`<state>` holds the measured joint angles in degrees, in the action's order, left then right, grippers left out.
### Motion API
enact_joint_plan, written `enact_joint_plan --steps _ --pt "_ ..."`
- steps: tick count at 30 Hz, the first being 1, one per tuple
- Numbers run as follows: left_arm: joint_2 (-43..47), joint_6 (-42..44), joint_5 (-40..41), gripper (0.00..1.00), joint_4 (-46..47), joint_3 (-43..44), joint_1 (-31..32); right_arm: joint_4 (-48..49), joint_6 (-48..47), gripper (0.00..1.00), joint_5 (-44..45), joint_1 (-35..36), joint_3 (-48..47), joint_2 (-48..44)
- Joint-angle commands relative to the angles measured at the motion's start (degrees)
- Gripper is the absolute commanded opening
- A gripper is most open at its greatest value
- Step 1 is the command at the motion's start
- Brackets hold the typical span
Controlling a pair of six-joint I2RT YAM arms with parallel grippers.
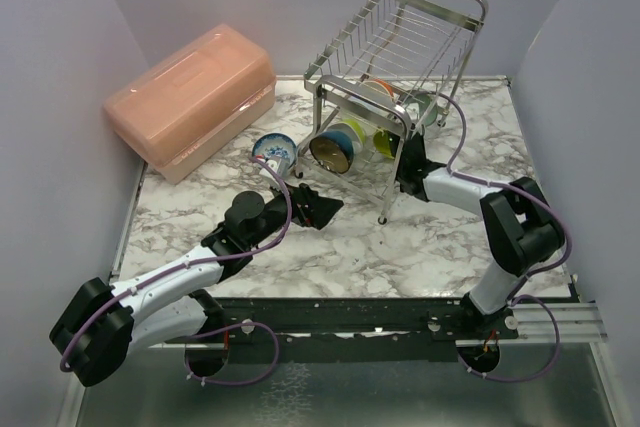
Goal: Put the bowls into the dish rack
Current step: Place the bowl in the dish rack.
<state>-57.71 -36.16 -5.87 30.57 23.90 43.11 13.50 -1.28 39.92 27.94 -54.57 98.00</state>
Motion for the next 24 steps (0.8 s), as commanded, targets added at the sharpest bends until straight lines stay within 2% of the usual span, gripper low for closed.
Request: enact_joint_plan --steps 1,3,7,13,18,19,24 --pt "1.2 0.6 1.3 0.99 0.1 -0.9 -0.3 -6.8 1.9 0.16 -3.5 1.1 1.6 -2.1" --pt "1.3 0.6 1.3 0.99 0.0 -0.9 -0.3 -7.3 3.5 0.2 -4.1 1.1 1.8 -2.6" --pt "1.6 0.7 1.3 0.99 0.0 -0.9 -0.2 -7.2 5.6 0.44 -3.7 1.1 2.4 -3.7" --pt "2.7 1.4 1.9 0.99 -0.6 -1.0 -0.3 -6.2 9.5 0.7 -3.4 1.1 3.6 -6.6" --pt "3.8 2.1 2.7 0.99 -2.0 -1.1 -0.2 -3.8 13.2 0.96 -4.3 1.1 6.9 -10.6" --pt "4.0 2.1 2.9 0.99 -2.4 -1.1 -0.2 -3.1 13.8 0.99 -5.0 1.1 7.7 -11.4" --pt "4.3 2.1 4.3 0.99 -4.1 -0.9 -0.4 -1.9 16.3 1.0 -6.8 1.0 11.5 -14.3"
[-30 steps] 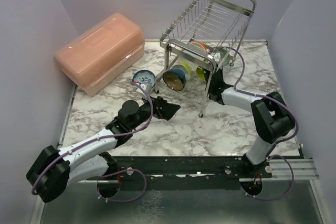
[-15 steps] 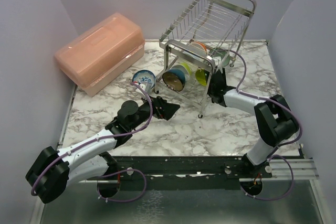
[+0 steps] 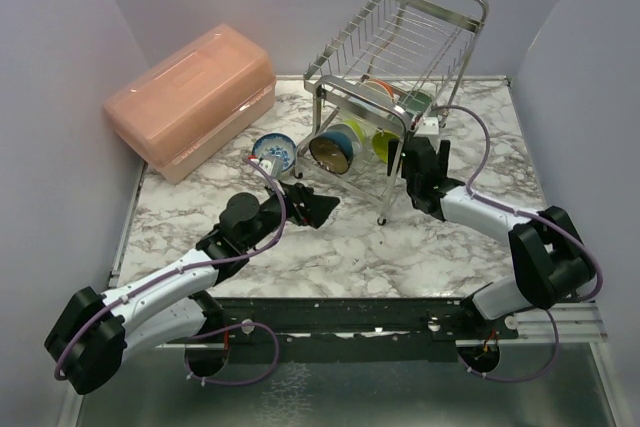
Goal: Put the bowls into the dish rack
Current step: Place the bowl in the dish rack, then pick up the bowl from the center of the board.
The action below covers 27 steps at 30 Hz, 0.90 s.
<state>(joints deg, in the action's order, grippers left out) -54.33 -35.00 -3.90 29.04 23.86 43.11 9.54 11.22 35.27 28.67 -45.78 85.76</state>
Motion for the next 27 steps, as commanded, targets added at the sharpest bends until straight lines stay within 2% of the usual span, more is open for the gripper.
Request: enact_joint_plan --steps 1,8,13,19,27 --pt "1.0 0.9 2.8 0.99 -3.0 -0.8 -0.3 1.9 4.3 1.0 -2.2 0.1 3.4 -2.3" --pt "1.7 -0.3 9.6 0.99 -10.4 0.6 -1.0 0.5 8.4 1.0 -4.8 -1.7 6.0 -5.0" --pt "-0.8 -1.2 7.4 0.99 -14.8 2.3 -3.9 0.5 9.9 1.0 -7.1 -4.1 7.4 -6.9" --pt "-2.8 -3.3 4.5 0.99 -15.8 2.9 -7.5 0.3 10.7 1.0 -11.1 -7.7 9.0 -9.4" --pt "-4.4 -4.5 5.6 0.97 -22.9 6.9 -14.4 -1.7 13.1 1.0 -16.9 -13.4 11.6 -14.9"
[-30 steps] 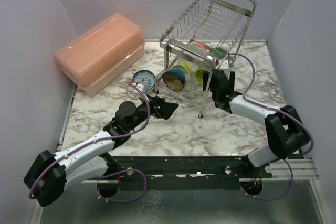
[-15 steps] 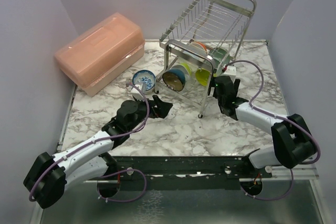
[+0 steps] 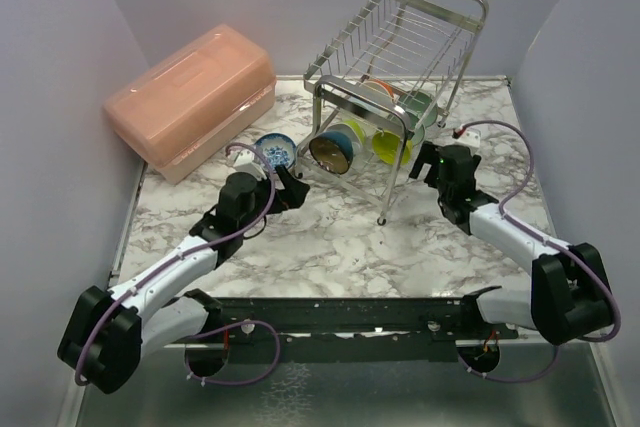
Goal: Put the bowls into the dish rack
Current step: Pick up the bowl from the center of the board.
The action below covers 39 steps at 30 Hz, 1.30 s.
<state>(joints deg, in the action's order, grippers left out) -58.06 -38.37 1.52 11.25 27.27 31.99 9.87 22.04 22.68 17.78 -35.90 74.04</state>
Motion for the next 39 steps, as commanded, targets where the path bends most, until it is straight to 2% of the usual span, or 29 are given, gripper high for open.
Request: enact_joint_plan --steps 1,5,10,15,21,25,32,36,39 --pt "-0.9 -1.2 0.9 0.97 -6.4 4.2 -4.5 -2.6 2.5 1.0 -4.9 -3.1 1.9 -4.0" --pt "-2.6 -1.8 1.7 0.95 -9.8 7.0 -9.7 -5.3 2.8 1.0 -6.8 -4.5 2.1 -6.8" --pt "-9.1 -1.5 -1.4 0.92 -11.2 11.4 -15.9 -9.6 3.1 1.0 -8.5 -4.9 1.9 -10.0" --pt "-18.1 1.4 -3.3 0.77 -14.5 18.2 -19.8 -15.0 3.8 1.0 -9.5 -5.0 2.3 -14.1" --pt "-25.7 8.2 -0.1 0.55 -15.9 24.5 -20.7 -19.5 4.8 1.0 -9.9 -5.1 4.0 -18.9" --pt "-30.5 12.5 1.2 0.5 -17.3 28.2 -20.7 -21.0 6.5 1.0 -10.4 -5.1 4.8 -20.6" --pt "-33.1 19.4 5.6 0.33 -17.6 30.0 -20.6 -21.4 6.8 1.0 -11.6 -5.0 4.3 -20.3" --pt "-33.2 20.2 7.7 0.32 -17.5 29.8 -20.6 -21.4 6.2 1.0 -11.6 -5.1 3.5 -19.8" --pt "-33.7 20.0 7.7 0.37 -17.5 30.0 -20.6 -21.2 5.8 1.0 -12.1 -5.1 2.9 -18.9"
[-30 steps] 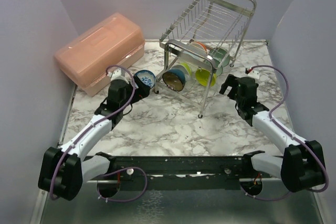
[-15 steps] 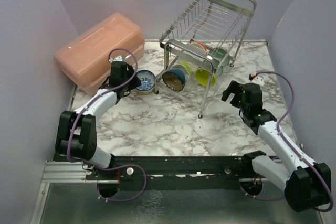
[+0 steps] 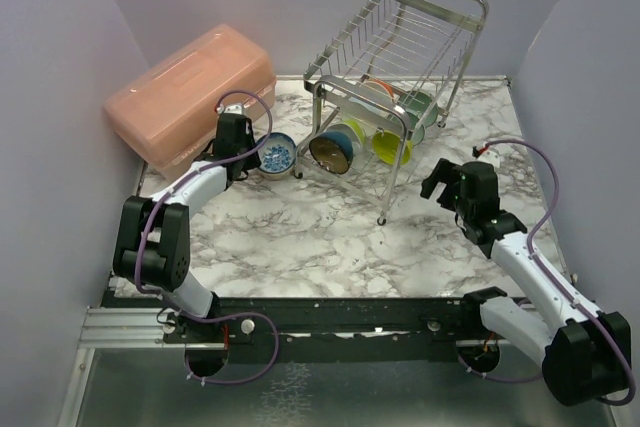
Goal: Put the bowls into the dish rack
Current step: Pick up the bowl from the center of the board.
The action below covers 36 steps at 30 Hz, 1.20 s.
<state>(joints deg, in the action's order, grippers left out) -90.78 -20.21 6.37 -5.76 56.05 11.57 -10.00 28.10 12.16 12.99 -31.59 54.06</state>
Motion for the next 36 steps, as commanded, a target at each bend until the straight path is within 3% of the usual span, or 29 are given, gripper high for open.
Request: enact_joint_plan --steps 1,8,14,18,24,36 --pt "-1.5 1.8 2.5 0.37 -0.4 1.4 -0.2 -1.4 -0.4 1.0 -1.9 -0.3 -1.6 1.4" --pt "-5.3 1.1 0.2 0.37 -0.2 4.1 -0.3 -1.4 -0.6 1.0 -2.8 -0.3 -2.2 2.2" --pt "-6.3 1.3 1.4 0.24 0.0 6.2 -0.2 -1.3 -0.4 1.0 -3.3 -0.3 -1.7 1.7" --pt "-6.1 2.3 3.5 0.22 0.3 6.9 -0.2 -1.1 -0.4 1.0 -4.0 -0.3 -1.6 1.8" --pt "-6.9 3.8 3.9 0.0 0.4 8.3 -0.2 -1.3 -0.9 1.0 -4.6 -0.3 -2.3 2.4" --pt "6.7 1.7 2.7 0.0 1.7 2.1 -0.2 -1.4 -0.3 1.0 -5.7 -0.3 -3.6 -0.8"
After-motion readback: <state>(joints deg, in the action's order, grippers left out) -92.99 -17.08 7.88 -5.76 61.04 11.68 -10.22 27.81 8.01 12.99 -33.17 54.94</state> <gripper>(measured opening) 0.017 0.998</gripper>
